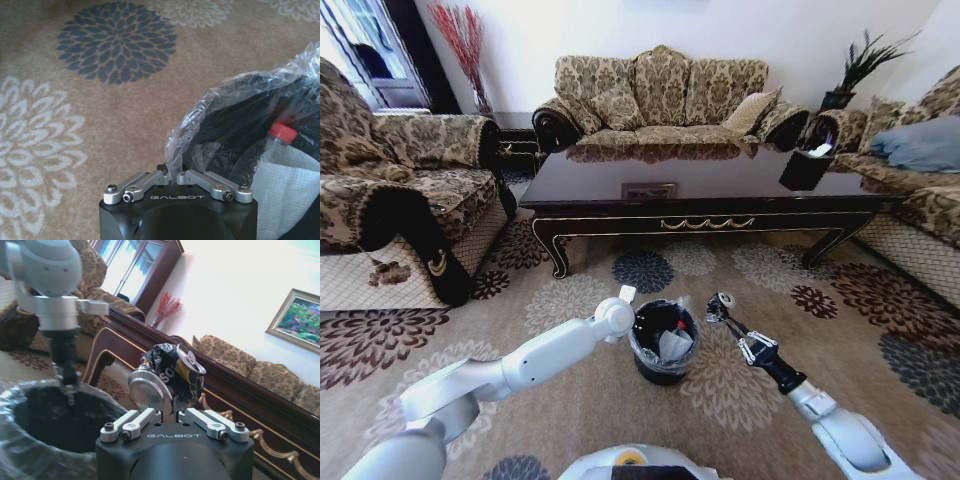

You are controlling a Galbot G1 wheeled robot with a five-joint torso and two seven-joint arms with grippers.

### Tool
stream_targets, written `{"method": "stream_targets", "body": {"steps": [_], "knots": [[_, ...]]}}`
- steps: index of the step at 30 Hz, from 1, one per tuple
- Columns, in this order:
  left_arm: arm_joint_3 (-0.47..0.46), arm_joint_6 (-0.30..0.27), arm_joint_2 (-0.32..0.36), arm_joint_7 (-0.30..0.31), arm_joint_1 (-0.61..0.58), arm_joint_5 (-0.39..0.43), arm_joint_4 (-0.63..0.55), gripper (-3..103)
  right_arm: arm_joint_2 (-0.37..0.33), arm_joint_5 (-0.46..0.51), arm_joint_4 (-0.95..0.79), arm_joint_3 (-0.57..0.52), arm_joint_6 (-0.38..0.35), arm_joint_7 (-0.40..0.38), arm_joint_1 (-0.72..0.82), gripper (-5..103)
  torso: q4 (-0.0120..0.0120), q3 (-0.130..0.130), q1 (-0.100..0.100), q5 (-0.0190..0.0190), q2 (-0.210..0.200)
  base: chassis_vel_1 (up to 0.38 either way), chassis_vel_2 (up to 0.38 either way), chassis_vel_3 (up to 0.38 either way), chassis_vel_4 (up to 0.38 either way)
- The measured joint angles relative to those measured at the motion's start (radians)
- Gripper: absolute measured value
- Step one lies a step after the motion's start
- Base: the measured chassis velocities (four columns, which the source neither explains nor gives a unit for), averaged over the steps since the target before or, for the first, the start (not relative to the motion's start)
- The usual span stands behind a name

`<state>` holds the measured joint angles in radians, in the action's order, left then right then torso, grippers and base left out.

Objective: Move to the front of the table and pick up the trash from the floor, then place it into the trash bin.

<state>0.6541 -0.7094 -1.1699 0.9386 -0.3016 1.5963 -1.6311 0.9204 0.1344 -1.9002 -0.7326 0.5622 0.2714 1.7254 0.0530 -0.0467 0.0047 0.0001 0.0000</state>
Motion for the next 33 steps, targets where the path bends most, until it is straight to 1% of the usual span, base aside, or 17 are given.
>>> {"method": "stream_targets", "body": {"steps": [7,9,11,14,20,21,23,24,26,27,28,29,33], "knots": [[0.022,0.004,-0.020,0.008,0.011,0.007,0.001,2,0.013,-0.053,-0.023,0.031,-0.001,-0.002,0.027,10,0.0000,0.000,0.000,0.0000,0.000,0.000,0.000,0.000,0.000],[0.032,0.008,-0.028,0.015,0.015,0.009,-0.016,2,0.015,-0.086,-0.023,0.048,0.006,-0.003,0.037,10,-0.0001,0.000,0.000,0.0000,0.000,0.000,0.000,0.000,0.000],[0.036,0.009,-0.031,0.018,0.017,0.014,-0.025,2,0.015,-0.096,-0.021,0.055,0.009,-0.003,0.039,10,-0.0001,0.000,0.000,0.0000,0.000,0.000,0.000,0.000,0.000],[0.045,0.010,-0.039,0.023,0.021,0.026,-0.042,2,0.015,-0.127,-0.013,0.073,0.013,-0.003,0.036,10,0.0004,0.000,0.000,0.0000,0.000,0.000,0.000,0.000,0.000],[0.045,0.009,-0.018,0.027,0.020,0.030,-0.067,2,0.016,-0.132,-0.021,0.078,0.002,-0.010,0.029,10,-0.0001,0.000,0.000,-0.0002,0.000,0.000,0.000,0.000,0.000],[0.045,0.009,-0.014,0.027,0.019,0.031,-0.071,2,0.016,-0.135,-0.018,0.078,0.003,-0.012,0.027,8,-0.0002,0.000,0.000,-0.0002,0.000,0.000,0.000,0.000,0.000],[0.044,0.008,-0.011,0.029,0.011,0.030,-0.073,2,0.016,-0.140,-0.008,0.077,0.010,-0.015,0.027,18,-0.0001,0.000,0.000,-0.0001,0.000,0.000,0.000,0.000,0.000],[0.044,0.008,-0.011,0.029,0.011,0.030,-0.073,2,0.016,-0.140,-0.008,0.077,0.010,-0.015,0.027,18,-0.0001,0.000,0.000,-0.0001,0.000,0.000,0.000,0.000,0.000],[0.043,0.008,-0.012,0.030,0.006,0.030,-0.074,2,0.019,-0.143,-0.005,0.077,0.019,-0.015,0.030,28,0.0002,0.000,0.000,-0.0001,0.000,0.000,0.000,0.000,0.000],[0.043,0.008,-0.012,0.030,0.005,0.029,-0.073,2,0.021,-0.144,-0.005,0.077,0.023,-0.014,0.031,28,0.0001,0.000,0.000,-0.0002,0.000,0.000,0.000,0.000,0.000],[0.044,0.008,-0.013,0.030,0.004,0.028,-0.071,2,0.023,-0.145,-0.005,0.077,0.025,-0.013,0.031,33,0.0001,0.000,0.000,-0.0001,0.000,0.000,0.000,0.000,0.000],[0.044,0.008,-0.013,0.030,0.004,0.028,-0.071,2,0.023,-0.145,-0.005,0.077,0.025,-0.013,0.031,33,0.0001,0.000,0.000,-0.0001,0.000,0.000,0.000,0.000,0.000],[0.043,0.007,-0.013,0.030,-0.001,0.024,-0.066,2,0.027,-0.147,-0.005,0.074,0.032,-0.011,0.037,55,0.0001,0.000,0.000,-0.0001,0.000,0.000,0.000,0.000,0.000]]}}
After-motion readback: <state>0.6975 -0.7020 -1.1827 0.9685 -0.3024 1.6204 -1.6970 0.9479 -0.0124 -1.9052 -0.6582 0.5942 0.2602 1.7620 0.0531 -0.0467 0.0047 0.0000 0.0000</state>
